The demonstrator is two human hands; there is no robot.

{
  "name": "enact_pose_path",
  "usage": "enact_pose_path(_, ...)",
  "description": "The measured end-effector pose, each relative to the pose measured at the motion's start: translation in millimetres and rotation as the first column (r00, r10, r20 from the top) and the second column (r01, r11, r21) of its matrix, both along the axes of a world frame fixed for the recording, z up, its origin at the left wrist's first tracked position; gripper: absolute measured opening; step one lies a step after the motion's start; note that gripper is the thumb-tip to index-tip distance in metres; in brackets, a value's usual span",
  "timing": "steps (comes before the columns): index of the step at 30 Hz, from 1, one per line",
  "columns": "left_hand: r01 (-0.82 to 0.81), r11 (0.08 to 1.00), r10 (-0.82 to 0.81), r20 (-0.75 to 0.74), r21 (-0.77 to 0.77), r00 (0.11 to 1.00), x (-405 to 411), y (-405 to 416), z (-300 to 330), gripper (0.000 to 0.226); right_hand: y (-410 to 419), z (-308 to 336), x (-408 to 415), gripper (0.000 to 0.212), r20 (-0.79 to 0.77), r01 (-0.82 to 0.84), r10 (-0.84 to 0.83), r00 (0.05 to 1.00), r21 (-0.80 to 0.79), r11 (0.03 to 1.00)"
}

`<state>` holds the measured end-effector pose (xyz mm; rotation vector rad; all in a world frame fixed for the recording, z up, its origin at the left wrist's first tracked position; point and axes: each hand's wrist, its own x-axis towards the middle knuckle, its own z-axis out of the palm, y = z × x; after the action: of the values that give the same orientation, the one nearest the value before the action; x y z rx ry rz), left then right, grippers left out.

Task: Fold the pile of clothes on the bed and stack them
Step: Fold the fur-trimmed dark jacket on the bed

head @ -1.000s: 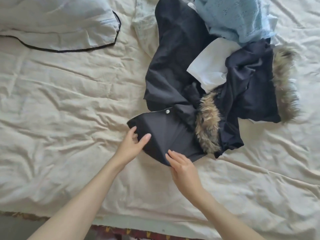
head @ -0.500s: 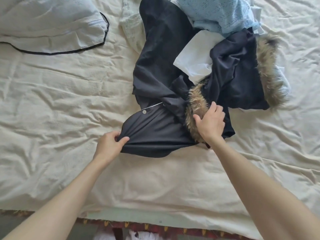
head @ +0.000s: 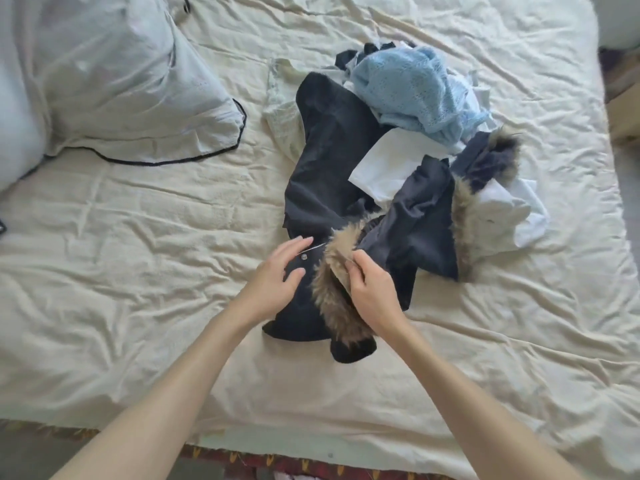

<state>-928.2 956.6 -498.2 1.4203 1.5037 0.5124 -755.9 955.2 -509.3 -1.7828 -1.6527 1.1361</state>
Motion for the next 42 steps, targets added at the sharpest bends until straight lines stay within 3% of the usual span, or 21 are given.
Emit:
enact_pose_path(3, 0.085, 0.995, -0.066, 0.265, -0.059, 0.962, -15, 11, 62, 0.054, 17, 63, -13, 0.019, -0.02, -0.178, 0.179, 0.984, 0.074, 0.981)
enact_pose_path(5, 0.107, 0.992, -0.078, 0.318, -0.074, 0.945, -31, 9, 101, 0.049, 29, 107, -23, 0.013, -0.001, -0.279, 0.282, 0.959, 0.127, 0.952)
enact_pose_path(10, -0.047, 0.997, 0.025, 0.316, 0.063, 0.948, -82, -4, 194, 0.036, 46, 216, -65, 0.029, 0.014, -0.422, 0.434, 0.901, 0.265, 0.867)
enact_pose_path(12, -0.071, 0.99, 0.034, 0.284, 0.122, 0.958, -103, -10, 229, 0.04, 52, 252, -86, 0.017, 0.032, -0.458, 0.471, 0.882, 0.296, 0.838)
enact_pose_path(20, -0.201, 0.914, 0.175, 0.103, 0.354, 0.979, -162, -35, 319, 0.059, 48, 359, -170, 0.015, 0.123, -0.563, 0.576, 0.808, 0.446, 0.696)
enact_pose_path(23, -0.192, 0.856, 0.199, 0.036, 0.48, 0.979, -174, -46, 340, 0.041, 41, 377, -188, 0.01, 0.14, -0.592, 0.608, 0.782, 0.475, 0.652)
enact_pose_path(25, -0.176, 0.817, 0.226, -0.024, 0.549, 0.974, -183, -50, 348, 0.027, 37, 383, -196, 0.009, 0.121, -0.596, 0.626, 0.77, 0.485, 0.64)
enact_pose_path(27, -0.249, 0.75, 0.374, -0.082, 0.612, 0.924, -193, -54, 349, 0.018, 33, 384, -202, 0.012, 0.067, -0.526, 0.585, 0.808, 0.531, 0.665)
enact_pose_path(30, -0.466, 0.607, 0.63, -0.033, 0.644, 0.776, -210, -57, 347, 0.027, 18, 376, -205, 0.018, -0.083, -0.201, 0.323, 0.943, 0.633, 0.748)
enact_pose_path(32, -0.508, 0.563, 0.688, -0.029, 0.652, 0.726, -217, -60, 347, 0.033, 7, 370, -209, 0.034, -0.129, -0.151, 0.248, 0.96, 0.509, 0.848)
enact_pose_path(34, -0.475, 0.577, 0.681, -0.071, 0.664, 0.728, -219, -64, 349, 0.037, -6, 369, -219, 0.046, -0.244, -0.259, 0.291, 0.925, 0.155, 0.953)
enact_pose_path(36, -0.424, 0.608, 0.651, -0.115, 0.671, 0.751, -218, -69, 348, 0.039, -12, 368, -231, 0.04, -0.392, -0.332, 0.27, 0.879, -0.099, 0.938)
enact_pose_path(42, -0.468, 0.659, 0.6, -0.035, 0.589, 0.8, -228, -91, 350, 0.037, -11, 365, -256, 0.004, -0.657, -0.344, 0.076, 0.75, -0.29, 0.893)
